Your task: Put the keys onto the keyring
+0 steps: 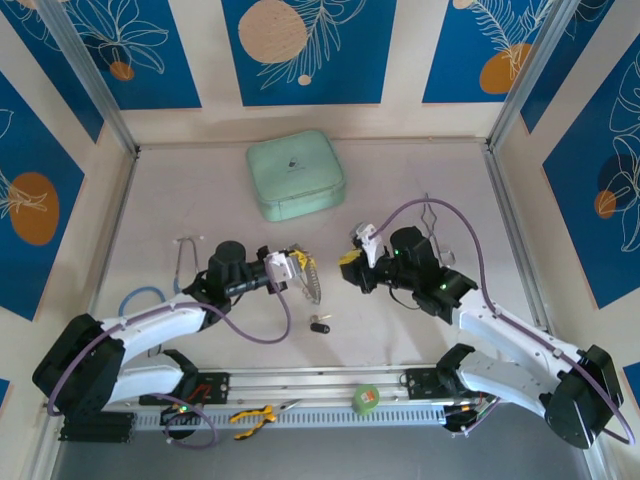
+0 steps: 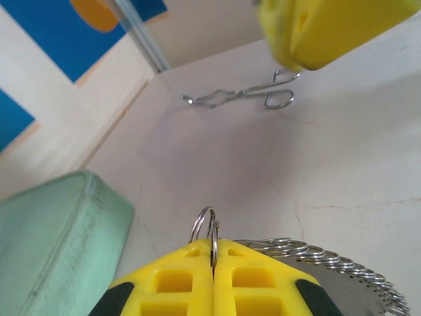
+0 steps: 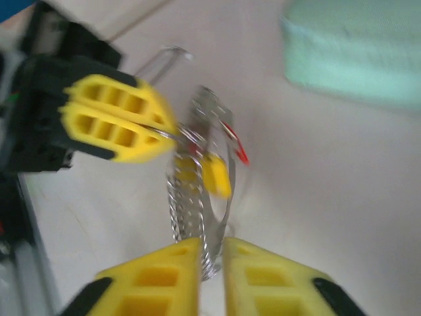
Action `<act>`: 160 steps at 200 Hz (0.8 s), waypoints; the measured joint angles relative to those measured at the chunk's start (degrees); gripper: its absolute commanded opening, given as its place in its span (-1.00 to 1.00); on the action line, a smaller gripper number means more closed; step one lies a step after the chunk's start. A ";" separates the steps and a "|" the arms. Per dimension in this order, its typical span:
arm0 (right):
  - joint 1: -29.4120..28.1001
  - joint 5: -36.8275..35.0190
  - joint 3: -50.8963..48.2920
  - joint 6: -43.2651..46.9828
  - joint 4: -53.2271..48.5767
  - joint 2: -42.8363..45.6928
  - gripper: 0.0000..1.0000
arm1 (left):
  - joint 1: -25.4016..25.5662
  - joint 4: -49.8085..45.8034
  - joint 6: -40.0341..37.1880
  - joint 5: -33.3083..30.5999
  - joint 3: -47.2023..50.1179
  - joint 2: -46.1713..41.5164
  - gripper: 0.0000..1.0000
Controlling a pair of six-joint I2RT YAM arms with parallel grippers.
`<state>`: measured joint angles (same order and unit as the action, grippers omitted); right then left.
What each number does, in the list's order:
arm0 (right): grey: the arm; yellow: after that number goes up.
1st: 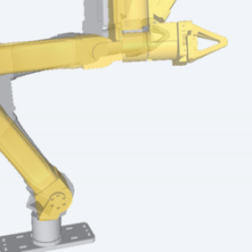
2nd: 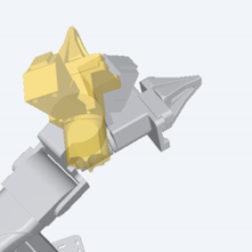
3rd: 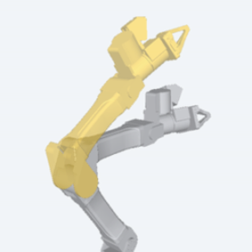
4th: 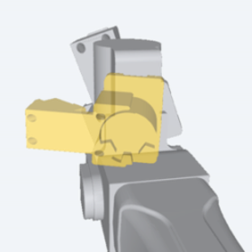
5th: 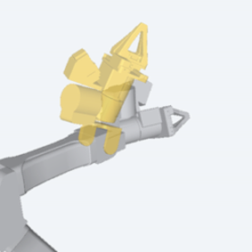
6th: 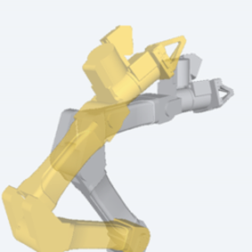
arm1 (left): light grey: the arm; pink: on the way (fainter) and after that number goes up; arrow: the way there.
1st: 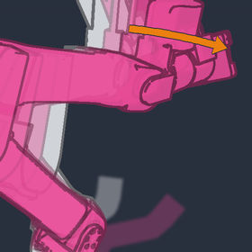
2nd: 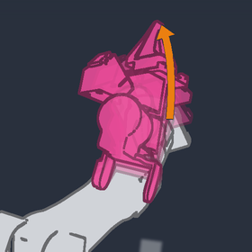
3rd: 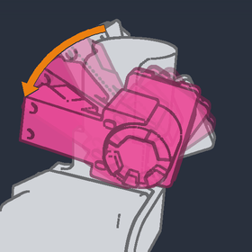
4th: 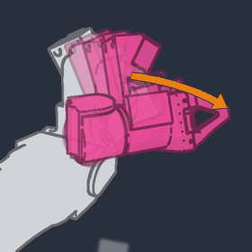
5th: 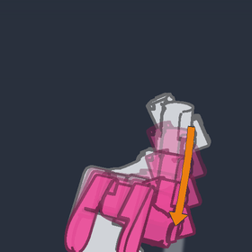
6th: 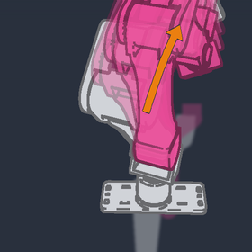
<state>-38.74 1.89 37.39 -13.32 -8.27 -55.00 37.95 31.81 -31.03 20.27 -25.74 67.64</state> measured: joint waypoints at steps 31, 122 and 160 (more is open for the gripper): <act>-0.17 -2.64 1.53 -16.92 -9.27 -1.73 -0.66 | 0.13 -2.84 3.82 -2.82 -2.36 0.02 -1.00; -14.14 -3.30 3.23 -29.79 -19.61 -18.82 -0.46 | 1.14 -1.14 8.61 -9.90 -0.92 -0.04 -1.00; -20.22 -5.55 7.63 -32.26 -16.76 -27.21 -0.38 | 1.22 -1.14 12.96 -14.71 -0.33 -0.52 -1.00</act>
<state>-58.96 -3.66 45.01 -45.58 -25.04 -82.21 39.18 30.68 -18.06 5.56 -26.06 67.11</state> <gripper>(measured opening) 0.292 0.059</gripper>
